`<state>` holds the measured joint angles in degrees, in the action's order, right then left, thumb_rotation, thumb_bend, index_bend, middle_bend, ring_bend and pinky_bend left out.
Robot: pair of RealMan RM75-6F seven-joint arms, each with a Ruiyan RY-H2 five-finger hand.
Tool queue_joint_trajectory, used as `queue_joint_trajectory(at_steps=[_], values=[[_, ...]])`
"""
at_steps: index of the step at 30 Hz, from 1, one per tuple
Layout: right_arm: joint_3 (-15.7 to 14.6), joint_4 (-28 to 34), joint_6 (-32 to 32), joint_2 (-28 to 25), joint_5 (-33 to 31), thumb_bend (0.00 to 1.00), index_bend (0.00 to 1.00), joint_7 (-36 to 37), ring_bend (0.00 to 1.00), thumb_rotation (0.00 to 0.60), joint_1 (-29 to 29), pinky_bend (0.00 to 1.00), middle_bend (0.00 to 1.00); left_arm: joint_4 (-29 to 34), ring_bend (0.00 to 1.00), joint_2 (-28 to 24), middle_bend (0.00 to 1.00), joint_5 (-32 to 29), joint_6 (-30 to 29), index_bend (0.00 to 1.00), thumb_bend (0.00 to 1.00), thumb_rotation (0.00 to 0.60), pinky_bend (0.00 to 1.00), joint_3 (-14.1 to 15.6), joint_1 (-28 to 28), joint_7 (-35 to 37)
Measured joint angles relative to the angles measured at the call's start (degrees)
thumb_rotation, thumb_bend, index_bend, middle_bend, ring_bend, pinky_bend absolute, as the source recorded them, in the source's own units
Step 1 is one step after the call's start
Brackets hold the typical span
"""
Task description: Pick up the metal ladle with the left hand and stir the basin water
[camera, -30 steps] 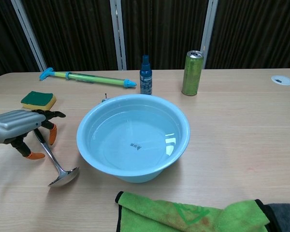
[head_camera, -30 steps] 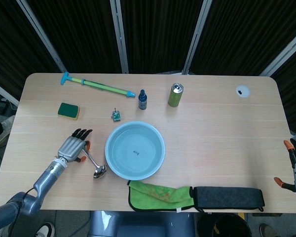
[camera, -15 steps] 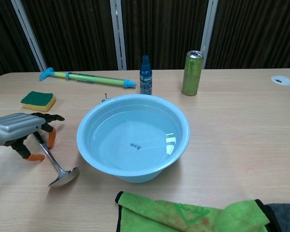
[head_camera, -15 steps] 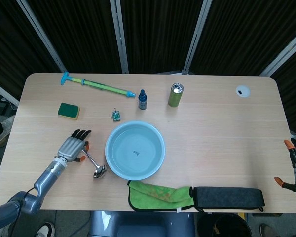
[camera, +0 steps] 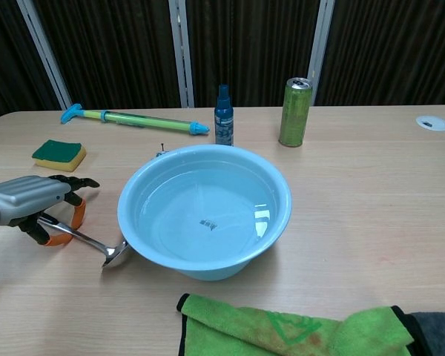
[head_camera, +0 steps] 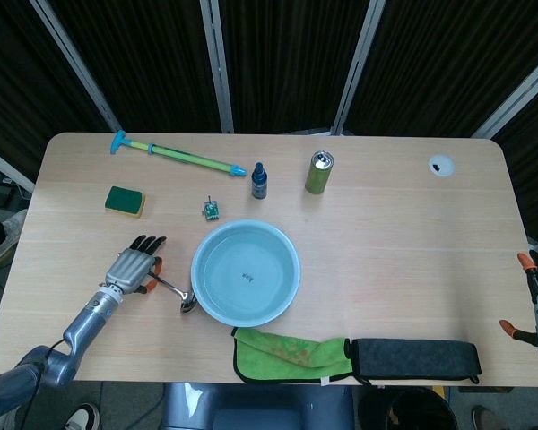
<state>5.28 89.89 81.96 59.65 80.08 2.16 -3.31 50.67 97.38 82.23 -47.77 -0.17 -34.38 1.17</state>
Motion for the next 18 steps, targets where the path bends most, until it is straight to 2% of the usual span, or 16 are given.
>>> queue_joint_trajectory(at_steps=[8, 18], values=[[-0.1, 0.1, 0.1, 0.1, 0.2, 0.00, 0.00, -0.2, 0.00, 0.600, 0.0, 0.00, 0.00, 2.7, 0.00, -1.6, 0.00, 0.8, -2.2, 0.57, 0.44, 0.600, 0.00, 0.7, 1.0, -0.3], [-0.3, 0.3, 0.7, 0.1, 0.9, 0.00, 0.00, -0.3, 0.00, 0.600, 0.3, 0.00, 0.00, 12.4, 0.00, -6.8, 0.00, 3.1, -8.0, 0.58, 0.45, 0.600, 0.00, 2.5, 3.5, -1.8]])
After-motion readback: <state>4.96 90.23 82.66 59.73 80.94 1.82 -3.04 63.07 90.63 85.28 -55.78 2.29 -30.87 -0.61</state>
